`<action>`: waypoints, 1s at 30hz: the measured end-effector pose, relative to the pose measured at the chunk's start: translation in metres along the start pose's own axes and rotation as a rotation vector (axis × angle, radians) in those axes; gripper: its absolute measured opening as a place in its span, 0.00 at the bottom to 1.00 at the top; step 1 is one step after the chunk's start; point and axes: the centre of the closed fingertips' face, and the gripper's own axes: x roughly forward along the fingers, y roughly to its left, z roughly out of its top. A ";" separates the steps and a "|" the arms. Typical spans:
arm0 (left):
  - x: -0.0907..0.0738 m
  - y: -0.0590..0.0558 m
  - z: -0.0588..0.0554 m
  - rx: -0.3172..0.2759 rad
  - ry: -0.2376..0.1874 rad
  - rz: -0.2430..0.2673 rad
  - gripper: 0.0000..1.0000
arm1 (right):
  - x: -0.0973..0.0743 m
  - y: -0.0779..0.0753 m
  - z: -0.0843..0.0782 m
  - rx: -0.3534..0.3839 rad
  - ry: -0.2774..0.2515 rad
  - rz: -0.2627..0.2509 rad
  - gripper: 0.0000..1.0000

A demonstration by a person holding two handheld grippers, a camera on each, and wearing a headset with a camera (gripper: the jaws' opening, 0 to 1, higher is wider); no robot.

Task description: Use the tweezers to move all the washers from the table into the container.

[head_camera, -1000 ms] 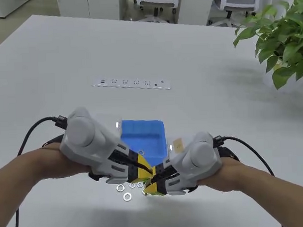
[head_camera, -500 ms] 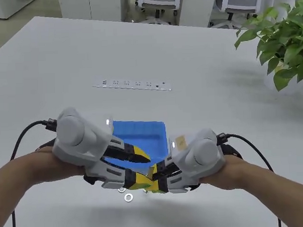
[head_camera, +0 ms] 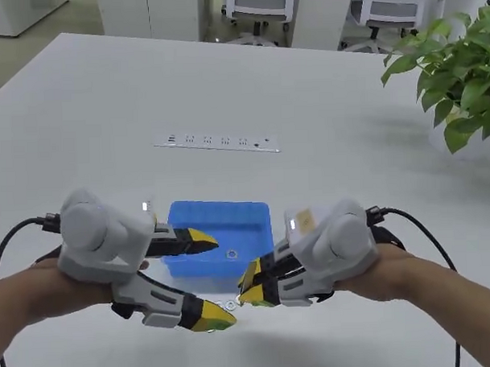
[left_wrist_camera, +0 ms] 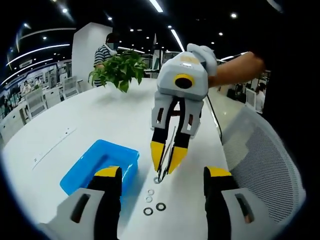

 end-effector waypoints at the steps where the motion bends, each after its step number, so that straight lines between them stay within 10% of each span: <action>1: -0.002 0.001 0.000 -0.006 -0.006 0.007 0.75 | -0.002 -0.001 0.002 -0.005 0.000 0.000 0.09; 30: -0.027 0.012 -0.002 -0.081 -0.053 0.112 0.99 | -0.014 -0.052 0.026 -0.020 -0.034 -0.021 0.09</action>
